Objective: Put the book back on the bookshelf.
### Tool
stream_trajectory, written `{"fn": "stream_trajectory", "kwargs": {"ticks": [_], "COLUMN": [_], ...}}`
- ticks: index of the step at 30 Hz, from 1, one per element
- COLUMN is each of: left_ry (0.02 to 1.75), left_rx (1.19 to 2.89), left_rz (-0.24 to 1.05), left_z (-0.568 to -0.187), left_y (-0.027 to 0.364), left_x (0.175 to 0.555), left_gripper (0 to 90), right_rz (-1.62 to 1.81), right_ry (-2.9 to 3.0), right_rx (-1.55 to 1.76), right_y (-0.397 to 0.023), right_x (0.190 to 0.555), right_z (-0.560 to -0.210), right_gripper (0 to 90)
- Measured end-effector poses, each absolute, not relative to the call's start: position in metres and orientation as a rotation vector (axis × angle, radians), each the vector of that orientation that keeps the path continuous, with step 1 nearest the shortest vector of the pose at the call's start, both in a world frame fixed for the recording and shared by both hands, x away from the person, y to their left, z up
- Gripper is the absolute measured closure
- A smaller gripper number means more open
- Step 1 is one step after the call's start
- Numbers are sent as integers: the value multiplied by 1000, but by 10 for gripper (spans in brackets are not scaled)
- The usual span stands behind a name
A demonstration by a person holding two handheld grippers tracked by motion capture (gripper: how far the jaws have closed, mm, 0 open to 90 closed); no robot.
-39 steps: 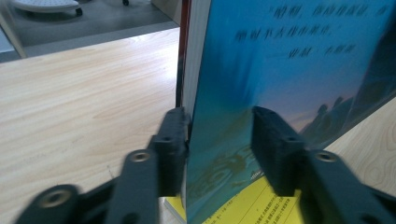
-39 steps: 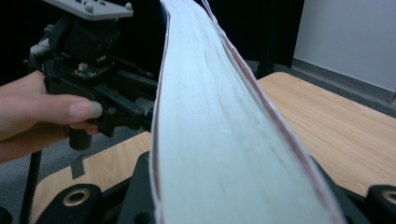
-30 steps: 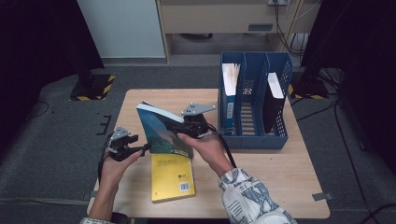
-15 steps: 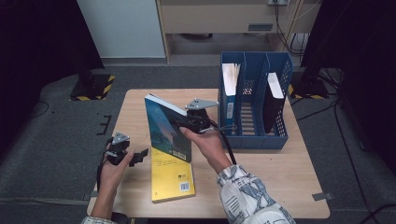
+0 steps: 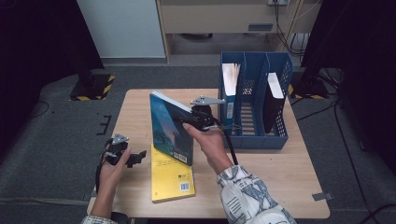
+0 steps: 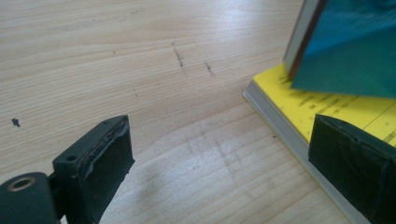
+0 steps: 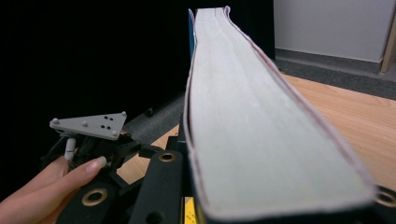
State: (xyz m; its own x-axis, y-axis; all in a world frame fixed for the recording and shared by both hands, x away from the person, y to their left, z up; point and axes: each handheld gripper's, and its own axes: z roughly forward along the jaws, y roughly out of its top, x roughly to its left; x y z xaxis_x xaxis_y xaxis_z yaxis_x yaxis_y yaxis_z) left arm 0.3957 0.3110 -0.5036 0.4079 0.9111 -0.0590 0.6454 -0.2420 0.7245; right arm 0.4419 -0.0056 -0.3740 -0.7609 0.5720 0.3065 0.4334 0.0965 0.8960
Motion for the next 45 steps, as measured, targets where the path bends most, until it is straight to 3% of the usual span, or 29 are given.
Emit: {"fn": "stream_trajectory", "kwargs": {"ticks": [9, 45], "left_ry": [1348, 1388], "left_rx": [2025, 2084], "left_rz": [548, 490], "left_z": [-513, -529], "left_y": [316, 313], "left_x": [400, 404], "left_gripper": [58, 46], "right_rz": [1780, 1789], "right_ry": [2196, 2092], "right_rx": [1081, 1225], "right_y": [-27, -124], "right_x": [435, 395], "right_z": [-366, -367], "right_gripper": [740, 738]}}
